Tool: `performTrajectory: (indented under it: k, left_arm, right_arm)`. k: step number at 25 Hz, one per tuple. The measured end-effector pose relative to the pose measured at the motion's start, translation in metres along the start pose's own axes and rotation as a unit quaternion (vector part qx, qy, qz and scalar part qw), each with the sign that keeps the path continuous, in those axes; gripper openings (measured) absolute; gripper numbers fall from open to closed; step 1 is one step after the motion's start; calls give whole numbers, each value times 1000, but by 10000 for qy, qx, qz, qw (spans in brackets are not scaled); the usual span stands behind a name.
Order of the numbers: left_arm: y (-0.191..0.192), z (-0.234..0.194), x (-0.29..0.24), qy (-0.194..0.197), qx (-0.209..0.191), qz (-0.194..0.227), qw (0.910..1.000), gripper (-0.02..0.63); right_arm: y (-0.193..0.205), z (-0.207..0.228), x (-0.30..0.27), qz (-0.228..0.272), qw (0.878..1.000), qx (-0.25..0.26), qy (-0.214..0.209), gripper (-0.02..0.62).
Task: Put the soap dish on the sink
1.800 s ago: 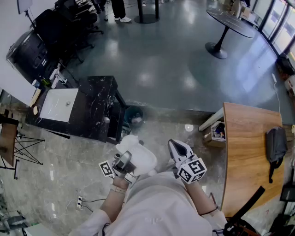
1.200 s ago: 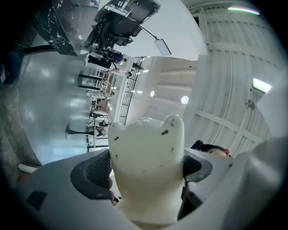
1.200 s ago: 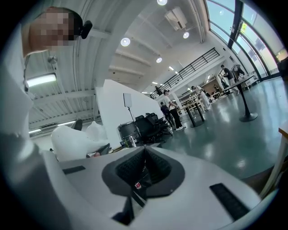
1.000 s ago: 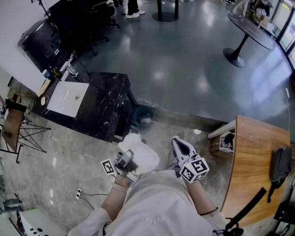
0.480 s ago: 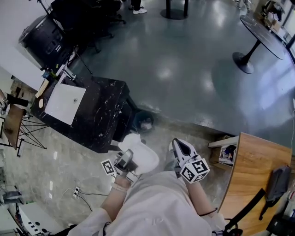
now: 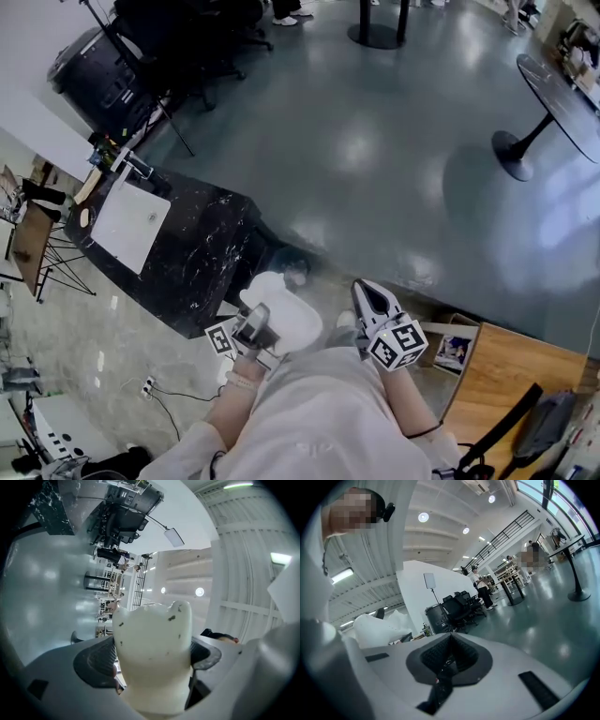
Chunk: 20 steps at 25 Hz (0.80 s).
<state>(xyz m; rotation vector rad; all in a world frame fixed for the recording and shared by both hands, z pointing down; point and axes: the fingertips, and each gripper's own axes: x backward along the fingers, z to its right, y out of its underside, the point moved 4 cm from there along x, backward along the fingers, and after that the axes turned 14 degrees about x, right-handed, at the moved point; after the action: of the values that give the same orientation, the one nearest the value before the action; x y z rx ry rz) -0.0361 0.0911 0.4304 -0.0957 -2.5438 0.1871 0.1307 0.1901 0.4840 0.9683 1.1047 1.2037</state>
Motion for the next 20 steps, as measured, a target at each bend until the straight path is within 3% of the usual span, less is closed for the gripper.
performTrajectory:
  k: [9, 20]
  left_arm:
    - [-32, -15, -62, 85, -413, 449, 9981, 462]
    - [-44, -14, -77, 30, -671, 867, 9940, 463]
  right_arm:
    - [-37, 66, -50, -48, 9985, 81, -545, 20]
    - [-40, 75, -74, -230, 9946, -69, -1008, 20]
